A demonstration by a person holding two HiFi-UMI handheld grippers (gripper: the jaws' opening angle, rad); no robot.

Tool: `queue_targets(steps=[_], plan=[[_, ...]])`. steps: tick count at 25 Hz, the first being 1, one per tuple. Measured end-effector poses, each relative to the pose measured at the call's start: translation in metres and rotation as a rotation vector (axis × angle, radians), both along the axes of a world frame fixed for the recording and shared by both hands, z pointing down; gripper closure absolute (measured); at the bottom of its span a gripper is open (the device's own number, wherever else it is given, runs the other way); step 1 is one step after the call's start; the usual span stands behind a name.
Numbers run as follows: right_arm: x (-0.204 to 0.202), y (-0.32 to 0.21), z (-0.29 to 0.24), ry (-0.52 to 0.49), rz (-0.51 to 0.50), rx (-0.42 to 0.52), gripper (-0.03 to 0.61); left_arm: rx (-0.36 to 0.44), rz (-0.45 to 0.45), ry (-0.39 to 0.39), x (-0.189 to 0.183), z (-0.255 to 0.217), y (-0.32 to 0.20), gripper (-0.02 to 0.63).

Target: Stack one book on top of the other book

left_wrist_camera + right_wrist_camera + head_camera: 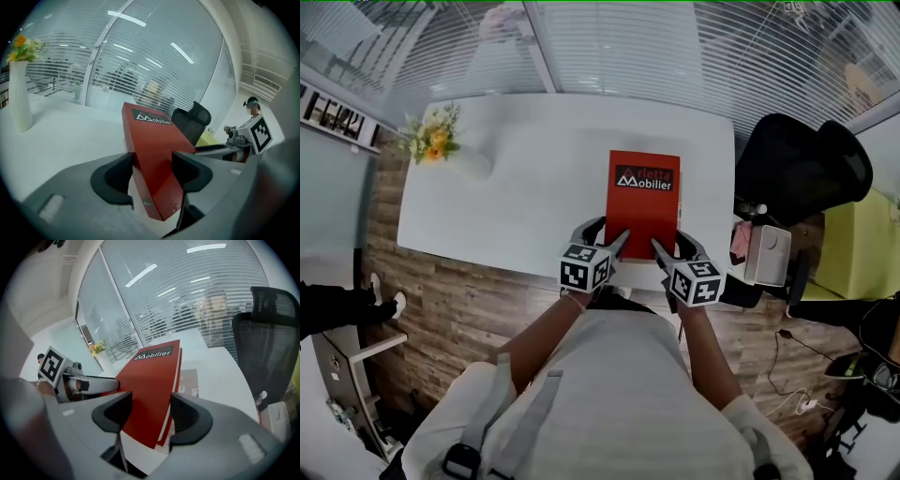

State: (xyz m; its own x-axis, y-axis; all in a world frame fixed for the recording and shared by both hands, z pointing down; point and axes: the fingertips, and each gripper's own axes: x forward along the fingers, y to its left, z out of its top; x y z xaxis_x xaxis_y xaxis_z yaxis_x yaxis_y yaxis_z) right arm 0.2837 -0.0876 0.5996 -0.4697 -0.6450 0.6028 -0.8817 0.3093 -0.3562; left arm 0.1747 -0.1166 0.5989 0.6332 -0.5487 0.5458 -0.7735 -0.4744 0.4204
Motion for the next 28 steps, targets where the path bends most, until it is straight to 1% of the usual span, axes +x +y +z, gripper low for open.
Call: queue_targets(steps=[3,9,17,28], plan=[[0.002,-0.002,0.005,0.016,0.000,-0.003,0.324,-0.014,0.006,0.008,0.003,0.007,-0.002,0.344],[0.018,0.000,0.019,0.046,0.001,-0.022,0.324,-0.042,0.015,0.006,0.019,0.023,-0.001,0.344],[0.035,0.002,0.044,0.045,0.010,-0.072,0.324,-0.081,0.020,0.001,0.036,0.049,0.001,0.343],[0.041,0.003,0.070,0.037,-0.003,-0.130,0.324,-0.121,0.011,-0.020,0.042,0.074,0.004,0.342]])
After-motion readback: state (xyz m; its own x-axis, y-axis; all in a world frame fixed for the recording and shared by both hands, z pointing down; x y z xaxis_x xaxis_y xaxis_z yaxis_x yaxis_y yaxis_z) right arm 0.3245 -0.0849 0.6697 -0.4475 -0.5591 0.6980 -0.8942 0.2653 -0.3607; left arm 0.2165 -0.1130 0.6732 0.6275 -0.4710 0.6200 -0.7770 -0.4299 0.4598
